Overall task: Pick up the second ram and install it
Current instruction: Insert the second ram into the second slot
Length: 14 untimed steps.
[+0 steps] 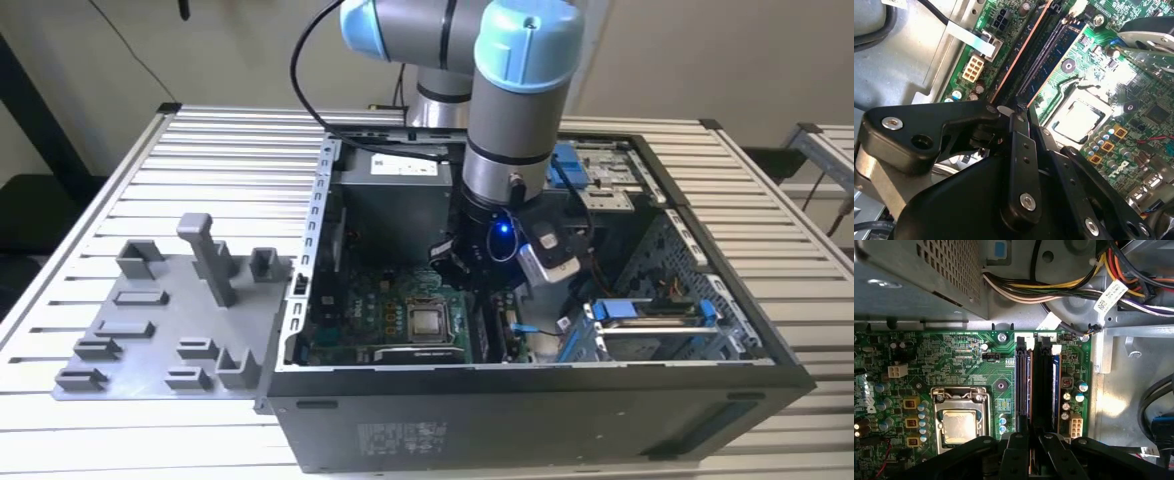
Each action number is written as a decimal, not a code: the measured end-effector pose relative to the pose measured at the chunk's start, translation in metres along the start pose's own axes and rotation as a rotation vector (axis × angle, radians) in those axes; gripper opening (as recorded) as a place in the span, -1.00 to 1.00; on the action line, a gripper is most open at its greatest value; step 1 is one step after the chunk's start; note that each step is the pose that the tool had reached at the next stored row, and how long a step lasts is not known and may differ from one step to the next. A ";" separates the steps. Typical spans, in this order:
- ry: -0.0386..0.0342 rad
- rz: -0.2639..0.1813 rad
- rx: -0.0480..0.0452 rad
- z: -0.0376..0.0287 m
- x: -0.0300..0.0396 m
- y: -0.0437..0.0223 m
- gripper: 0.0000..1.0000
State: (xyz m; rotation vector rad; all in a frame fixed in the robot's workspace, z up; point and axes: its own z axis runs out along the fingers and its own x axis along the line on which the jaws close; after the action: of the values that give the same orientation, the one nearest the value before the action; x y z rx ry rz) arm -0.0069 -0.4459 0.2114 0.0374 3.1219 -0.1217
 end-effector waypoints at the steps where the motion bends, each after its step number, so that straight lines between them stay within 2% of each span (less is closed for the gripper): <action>1: 0.0000 0.000 0.0000 0.0000 0.0000 0.0000 -0.72; 10: -0.0023 -0.030 -0.0010 0.0002 -0.0002 -0.0004 -0.72; 14: -0.0017 -0.031 -0.0042 0.0037 -0.0002 -0.0009 -0.72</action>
State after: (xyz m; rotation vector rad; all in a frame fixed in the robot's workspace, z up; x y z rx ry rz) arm -0.0067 -0.4472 0.2077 -0.0105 3.1218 -0.1155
